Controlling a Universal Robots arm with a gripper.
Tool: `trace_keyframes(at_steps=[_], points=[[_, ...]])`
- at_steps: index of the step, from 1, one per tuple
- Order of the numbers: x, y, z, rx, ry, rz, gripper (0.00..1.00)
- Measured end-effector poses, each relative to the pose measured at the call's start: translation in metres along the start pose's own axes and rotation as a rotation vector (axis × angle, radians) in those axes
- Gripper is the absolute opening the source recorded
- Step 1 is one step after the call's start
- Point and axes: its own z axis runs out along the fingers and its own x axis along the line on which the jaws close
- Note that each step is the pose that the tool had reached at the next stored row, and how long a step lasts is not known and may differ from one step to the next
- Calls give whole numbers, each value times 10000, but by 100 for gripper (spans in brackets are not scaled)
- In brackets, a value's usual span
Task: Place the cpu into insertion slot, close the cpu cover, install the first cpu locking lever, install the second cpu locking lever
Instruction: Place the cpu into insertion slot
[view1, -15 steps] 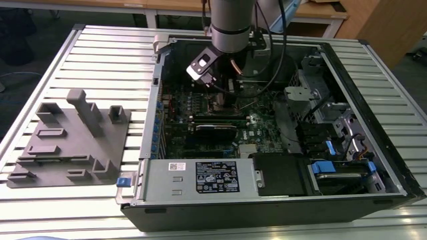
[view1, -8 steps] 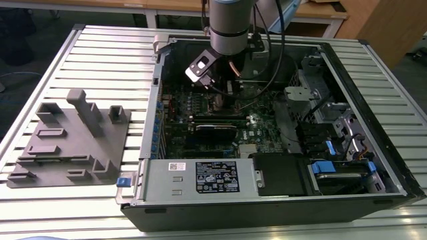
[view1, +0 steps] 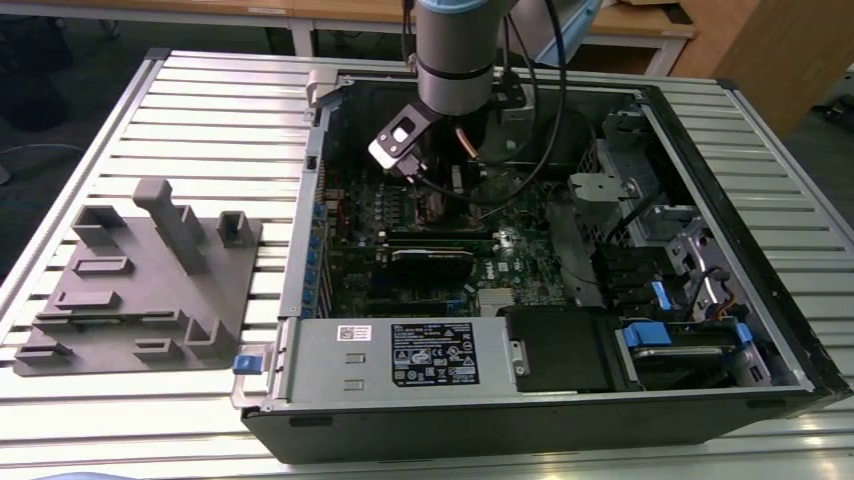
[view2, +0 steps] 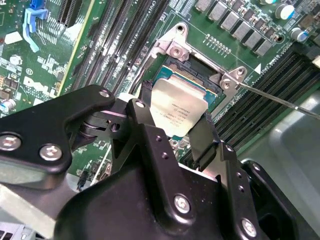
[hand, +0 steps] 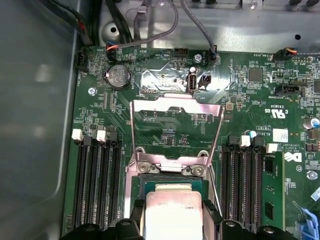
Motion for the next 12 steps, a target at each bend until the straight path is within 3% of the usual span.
trace_keyframes(at_steps=[12], points=[[9, -7, 45, 0, -5, 28, 54]])
